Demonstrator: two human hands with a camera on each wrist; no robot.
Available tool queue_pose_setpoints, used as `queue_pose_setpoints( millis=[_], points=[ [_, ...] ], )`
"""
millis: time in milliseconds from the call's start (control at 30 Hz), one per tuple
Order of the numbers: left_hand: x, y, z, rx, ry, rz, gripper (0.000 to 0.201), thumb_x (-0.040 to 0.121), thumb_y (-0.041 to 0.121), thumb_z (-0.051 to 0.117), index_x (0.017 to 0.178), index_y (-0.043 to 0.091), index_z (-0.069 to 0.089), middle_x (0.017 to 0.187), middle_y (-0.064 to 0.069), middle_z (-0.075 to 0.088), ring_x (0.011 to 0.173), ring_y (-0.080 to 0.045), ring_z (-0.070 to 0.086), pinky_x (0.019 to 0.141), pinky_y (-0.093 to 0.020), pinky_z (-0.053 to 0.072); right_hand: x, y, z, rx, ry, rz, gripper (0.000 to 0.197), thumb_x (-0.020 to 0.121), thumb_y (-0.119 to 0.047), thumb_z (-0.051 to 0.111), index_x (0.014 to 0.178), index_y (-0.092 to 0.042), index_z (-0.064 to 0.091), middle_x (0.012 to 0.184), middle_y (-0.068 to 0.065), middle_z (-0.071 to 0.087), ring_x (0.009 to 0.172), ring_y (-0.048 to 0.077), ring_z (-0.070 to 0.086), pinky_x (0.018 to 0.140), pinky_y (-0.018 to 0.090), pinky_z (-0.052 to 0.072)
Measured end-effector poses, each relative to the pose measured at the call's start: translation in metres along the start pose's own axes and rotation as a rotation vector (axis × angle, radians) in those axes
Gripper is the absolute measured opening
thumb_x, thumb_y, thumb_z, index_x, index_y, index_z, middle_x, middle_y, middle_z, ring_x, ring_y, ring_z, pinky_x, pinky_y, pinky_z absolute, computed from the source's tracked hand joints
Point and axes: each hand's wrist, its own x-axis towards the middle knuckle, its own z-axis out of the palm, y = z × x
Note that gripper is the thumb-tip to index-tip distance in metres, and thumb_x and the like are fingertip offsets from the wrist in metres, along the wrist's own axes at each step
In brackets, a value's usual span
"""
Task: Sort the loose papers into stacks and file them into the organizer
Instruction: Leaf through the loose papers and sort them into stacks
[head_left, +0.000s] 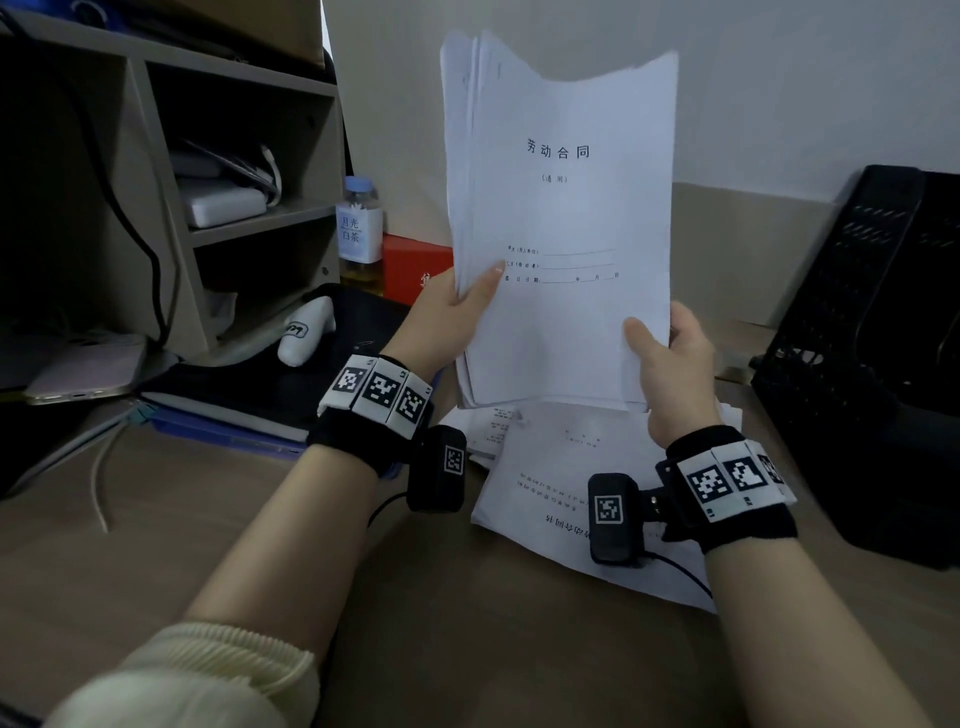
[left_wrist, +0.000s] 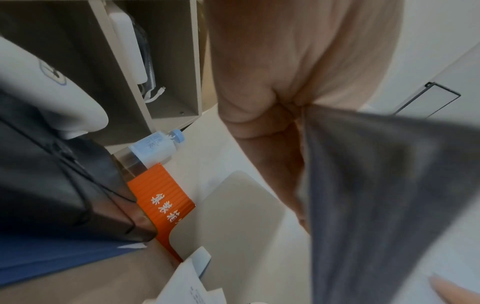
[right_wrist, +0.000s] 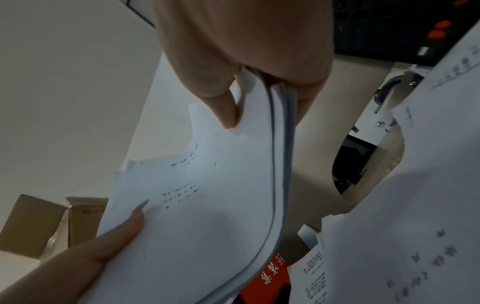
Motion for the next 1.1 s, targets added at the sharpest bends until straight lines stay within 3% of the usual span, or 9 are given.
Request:
queue_pose_setpoints(
  millis=[133,233,333,467,600,700,833,967,1100],
  points=[
    [0.0,-0.005,0.003,0.007,-0.012,0.023,0.021,0.1,0.033,0.049,0.116,0.027,0.062,0.111,0.01,0.07,0.107,-0.007,0.066,0.094,-0.03,0.054,-0.003,-0.002,0.005,-0.032,-0.042,-0.056,0.034,0.092,0.001,0.049,0.104,-0.031,0.053,0.105,-0.011,0.065,0.097,0.007,0.063,0.085,0.023,0.051],
    [-0.001,-0.009,0.006,-0.015,-0.039,0.037,0.028,0.1,0.034,0.049,0.119,0.019,0.063,0.108,0.008,0.069,0.103,-0.008,0.067,0.09,-0.025,0.052,-0.002,-0.002,0.003,0.026,-0.024,-0.039,0.035,0.089,0.004,0.052,0.11,-0.024,0.052,0.098,-0.014,0.064,0.085,-0.003,0.062,0.072,0.013,0.051],
    [-0.002,-0.015,0.011,0.046,-0.081,0.031,0.042,0.097,0.045,0.05,0.124,0.015,0.062,0.114,0.003,0.068,0.105,-0.015,0.065,0.1,-0.034,0.048,-0.002,-0.002,0.001,0.085,0.051,-0.001,0.028,0.087,0.002,0.057,0.107,-0.017,0.058,0.093,-0.01,0.066,0.078,0.0,0.063,0.064,0.015,0.051],
    [-0.004,-0.019,0.018,0.04,-0.127,-0.002,0.038,0.1,0.035,0.049,0.132,0.015,0.058,0.124,0.002,0.067,0.117,-0.014,0.062,0.103,-0.04,0.048,-0.002,-0.001,0.002,0.172,0.106,0.039,0.021,0.085,0.002,0.062,0.087,-0.019,0.062,0.082,-0.01,0.068,0.068,0.002,0.064,0.062,0.017,0.054],
    [-0.005,-0.025,0.019,0.029,-0.151,-0.078,0.036,0.098,0.022,0.055,0.132,0.01,0.058,0.127,-0.002,0.066,0.117,-0.016,0.062,0.103,-0.039,0.048,-0.003,-0.001,0.004,0.181,0.086,0.05,0.021,0.084,0.001,0.064,0.086,-0.02,0.062,0.082,-0.009,0.068,0.068,0.003,0.064,0.062,0.017,0.054],
    [-0.004,-0.025,0.017,0.045,-0.112,-0.094,0.03,0.096,0.016,0.059,0.125,0.008,0.061,0.117,0.001,0.068,0.103,-0.006,0.065,0.091,-0.021,0.052,-0.002,0.002,0.005,0.156,0.045,0.07,0.021,0.084,0.0,0.064,0.086,-0.02,0.062,0.081,-0.01,0.068,0.067,0.001,0.064,0.057,0.016,0.053],
    [0.0,-0.029,0.014,0.112,-0.15,-0.153,0.029,0.094,0.013,0.062,0.123,0.008,0.063,0.102,0.01,0.067,0.08,0.012,0.063,0.066,-0.003,0.048,0.0,0.011,0.004,0.094,0.022,0.208,0.026,0.083,-0.004,0.068,0.108,-0.009,0.065,0.096,0.0,0.07,0.086,0.015,0.067,0.068,0.024,0.052],
    [0.004,-0.034,0.008,0.232,-0.185,-0.219,0.037,0.091,0.022,0.067,0.126,0.013,0.064,0.12,0.002,0.067,0.106,-0.008,0.064,0.089,-0.02,0.049,0.0,0.018,0.001,0.057,0.004,0.328,0.029,0.084,-0.005,0.067,0.113,-0.007,0.064,0.102,0.004,0.07,0.086,0.017,0.065,0.064,0.024,0.049],
    [0.007,-0.04,0.005,0.263,-0.22,-0.295,0.04,0.087,0.024,0.07,0.126,0.016,0.063,0.123,0.0,0.067,0.111,-0.015,0.064,0.098,-0.033,0.05,0.001,0.02,0.001,0.045,0.011,0.355,0.025,0.084,-0.004,0.066,0.108,-0.01,0.065,0.103,0.005,0.069,0.091,0.022,0.064,0.069,0.025,0.051]
  ],
)
